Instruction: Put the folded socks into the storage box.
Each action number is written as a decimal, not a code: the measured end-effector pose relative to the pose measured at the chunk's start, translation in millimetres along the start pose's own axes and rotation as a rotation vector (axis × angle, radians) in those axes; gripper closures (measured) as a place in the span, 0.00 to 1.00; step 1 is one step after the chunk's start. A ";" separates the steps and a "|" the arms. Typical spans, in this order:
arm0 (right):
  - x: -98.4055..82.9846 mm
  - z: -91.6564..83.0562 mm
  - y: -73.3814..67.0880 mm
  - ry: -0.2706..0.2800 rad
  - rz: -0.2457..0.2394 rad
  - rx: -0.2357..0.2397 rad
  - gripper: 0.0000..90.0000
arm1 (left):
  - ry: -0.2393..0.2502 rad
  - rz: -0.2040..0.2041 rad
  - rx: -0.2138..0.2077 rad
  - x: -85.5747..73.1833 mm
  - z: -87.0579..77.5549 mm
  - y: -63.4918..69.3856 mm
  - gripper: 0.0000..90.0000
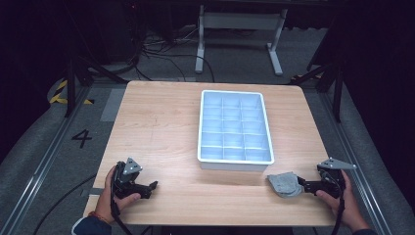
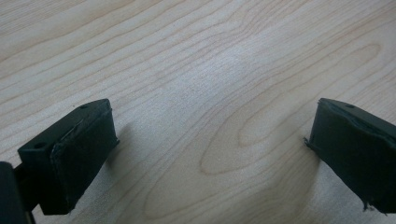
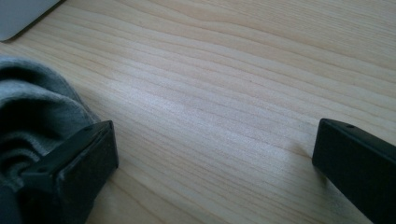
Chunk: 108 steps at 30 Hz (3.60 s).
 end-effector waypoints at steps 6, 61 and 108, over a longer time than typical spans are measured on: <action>-0.6 -0.5 0.4 0.000 -0.010 0.004 0.01 | 0.000 0.000 0.000 0.0 0.0 0.0 0.01; 22.3 -40.4 -40.2 0.100 -0.194 0.197 0.29 | 0.009 0.012 -0.009 -1.2 -0.9 0.1 0.03; 8.3 -20.7 -69.9 -0.042 -0.275 0.400 0.42 | 0.007 0.008 -0.011 -1.4 -0.9 0.5 0.03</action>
Point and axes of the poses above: each handheld gripper's, and its own axes: z roughly forward along the jaws, x roughly out of its top, y roughly to its right, the point moved 3 cm from there along z, roughly forward along the jaws, and after that the axes turned 7 degrees about -x, right-handed, at the moved point
